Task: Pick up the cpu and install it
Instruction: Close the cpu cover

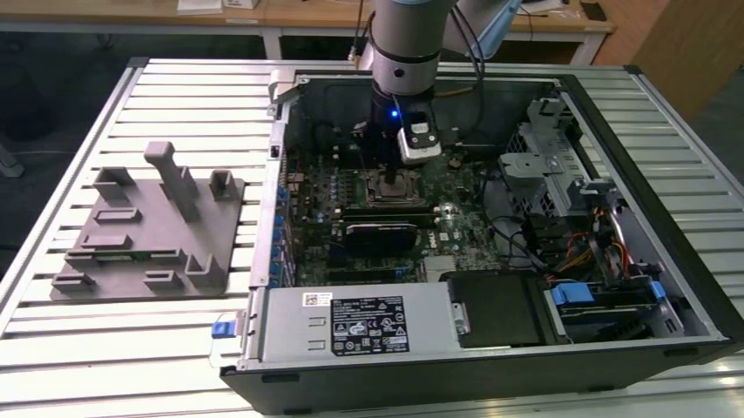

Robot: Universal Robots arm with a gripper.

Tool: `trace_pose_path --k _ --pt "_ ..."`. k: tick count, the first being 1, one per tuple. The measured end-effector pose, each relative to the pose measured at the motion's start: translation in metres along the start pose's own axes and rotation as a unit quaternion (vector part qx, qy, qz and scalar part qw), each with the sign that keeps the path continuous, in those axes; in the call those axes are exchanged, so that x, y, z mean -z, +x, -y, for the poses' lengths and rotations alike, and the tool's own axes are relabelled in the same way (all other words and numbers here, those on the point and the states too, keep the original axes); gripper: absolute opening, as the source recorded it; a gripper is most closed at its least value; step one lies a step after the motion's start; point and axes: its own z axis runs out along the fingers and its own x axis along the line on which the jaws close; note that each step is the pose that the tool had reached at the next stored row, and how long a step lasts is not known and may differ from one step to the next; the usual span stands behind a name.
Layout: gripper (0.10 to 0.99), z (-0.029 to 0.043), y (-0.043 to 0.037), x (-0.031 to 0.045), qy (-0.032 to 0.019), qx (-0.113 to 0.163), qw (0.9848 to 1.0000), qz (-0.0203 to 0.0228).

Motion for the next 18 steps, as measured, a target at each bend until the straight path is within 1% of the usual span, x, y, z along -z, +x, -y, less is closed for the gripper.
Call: trace_pose_path --k 2,5,9,11,13,16,18 --pt "0.106 0.0 0.0 0.0 0.0 0.018 0.9998 -0.0001" --pt "0.106 0.0 0.0 0.0 -0.0002 0.045 0.999 -0.0004" --pt "0.106 0.0 0.0 0.0 -0.0004 0.082 0.9967 -0.0007" --pt "0.106 0.0 0.0 0.0 -0.0005 0.099 0.995 -0.0008" --pt "0.106 0.0 0.0 0.0 -0.0006 0.117 0.9931 -0.001" --pt "0.106 0.0 0.0 0.0 -0.0008 0.145 0.9895 -0.0012" --pt "0.106 0.0 0.0 0.0 -0.0009 0.163 0.9867 -0.0014"
